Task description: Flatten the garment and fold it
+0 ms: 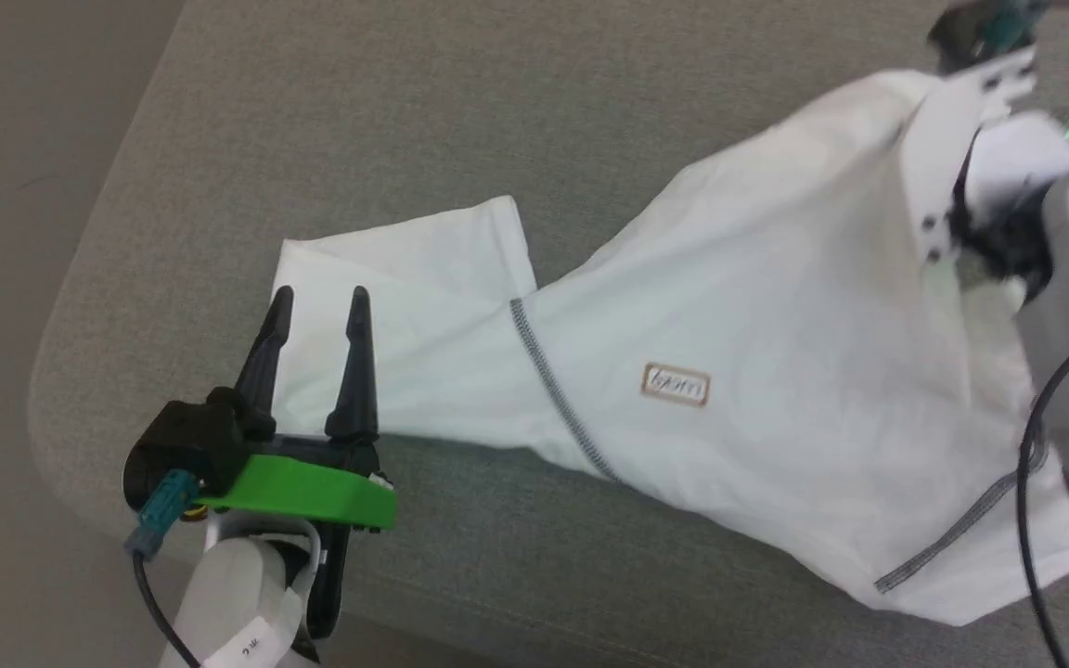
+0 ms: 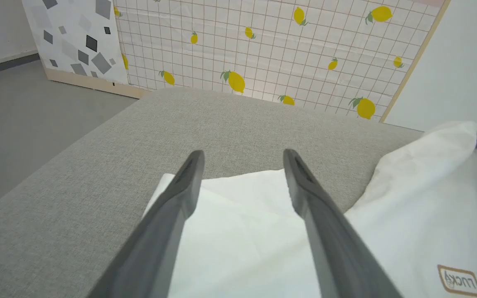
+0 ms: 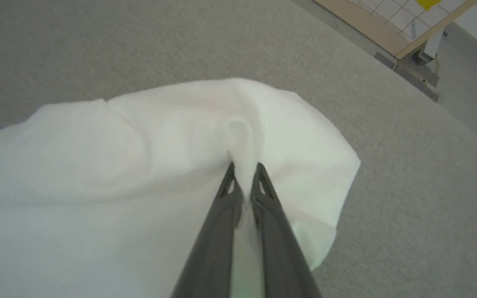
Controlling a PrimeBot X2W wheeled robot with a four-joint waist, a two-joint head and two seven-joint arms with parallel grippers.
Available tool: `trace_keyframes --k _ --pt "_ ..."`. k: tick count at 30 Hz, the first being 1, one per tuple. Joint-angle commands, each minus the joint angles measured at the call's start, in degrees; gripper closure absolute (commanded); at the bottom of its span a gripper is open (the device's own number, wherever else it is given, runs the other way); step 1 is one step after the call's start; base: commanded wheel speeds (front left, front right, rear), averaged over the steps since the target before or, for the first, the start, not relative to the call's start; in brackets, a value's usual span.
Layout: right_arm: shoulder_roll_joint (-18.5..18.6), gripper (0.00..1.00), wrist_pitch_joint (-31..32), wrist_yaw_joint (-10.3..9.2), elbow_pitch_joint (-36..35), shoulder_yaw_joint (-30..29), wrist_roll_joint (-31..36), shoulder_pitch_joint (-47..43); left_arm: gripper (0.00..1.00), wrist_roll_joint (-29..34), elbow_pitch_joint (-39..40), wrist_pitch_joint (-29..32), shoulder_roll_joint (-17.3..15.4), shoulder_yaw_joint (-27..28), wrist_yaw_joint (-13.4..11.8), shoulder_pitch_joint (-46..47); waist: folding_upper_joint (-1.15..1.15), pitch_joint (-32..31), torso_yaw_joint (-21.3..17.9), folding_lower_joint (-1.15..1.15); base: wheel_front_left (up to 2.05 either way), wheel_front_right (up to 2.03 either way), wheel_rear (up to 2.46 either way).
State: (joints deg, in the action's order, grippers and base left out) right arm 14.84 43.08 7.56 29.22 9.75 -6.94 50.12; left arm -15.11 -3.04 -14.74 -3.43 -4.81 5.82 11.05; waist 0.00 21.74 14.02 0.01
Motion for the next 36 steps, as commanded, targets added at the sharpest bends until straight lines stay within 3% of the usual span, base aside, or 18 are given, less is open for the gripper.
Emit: trace_keyframes --k 1,12,13,14,19,25,36 --pt "-0.2 1.00 -1.1 -0.08 0.3 -1.1 1.1 3.1 0.00 0.2 -0.2 -0.3 0.4 -0.4 0.4 1.3 0.00 1.2 1.8 -0.01 0.00 0.00 0.00" --pt "-1.2 1.00 -9.9 -0.08 5.7 -6.0 14.1 16.7 0.00 -1.8 -0.7 -0.3 0.5 -2.7 0.9 2.7 0.00 4.7 5.7 -0.01 0.00 0.00 0.00" --pt "-1.5 0.63 -10.1 -0.08 6.6 -5.7 14.4 16.7 0.00 -1.9 -0.7 -0.3 0.5 -2.7 0.8 2.7 0.00 4.8 5.7 -0.01 0.00 0.00 0.00" --pt "-1.8 0.00 -10.3 -0.08 7.7 -5.5 14.5 16.7 0.00 -2.0 -0.8 -0.3 0.5 -2.8 0.8 2.7 0.00 4.8 5.7 -0.01 0.00 0.00 0.00" --pt "-2.1 0.00 -14.0 -0.08 10.1 -5.6 13.5 16.6 0.00 -2.0 -1.5 -0.3 0.5 -2.9 0.6 2.8 0.00 3.7 4.8 -0.01 0.00 0.00 0.00" --pt "-3.4 0.00 -23.1 -0.08 10.4 -6.7 8.5 14.6 0.00 -1.1 -2.7 -0.3 0.5 -2.2 0.8 2.1 0.00 -0.9 2.0 -0.01 0.00 0.00 0.00" --pt "-5.6 0.00 -39.0 -0.08 3.5 -9.8 -0.2 -1.9 0.00 2.0 -4.4 -0.3 0.2 1.1 1.1 -2.4 0.00 -11.6 -6.2 -0.01 0.00 0.00 0.00"
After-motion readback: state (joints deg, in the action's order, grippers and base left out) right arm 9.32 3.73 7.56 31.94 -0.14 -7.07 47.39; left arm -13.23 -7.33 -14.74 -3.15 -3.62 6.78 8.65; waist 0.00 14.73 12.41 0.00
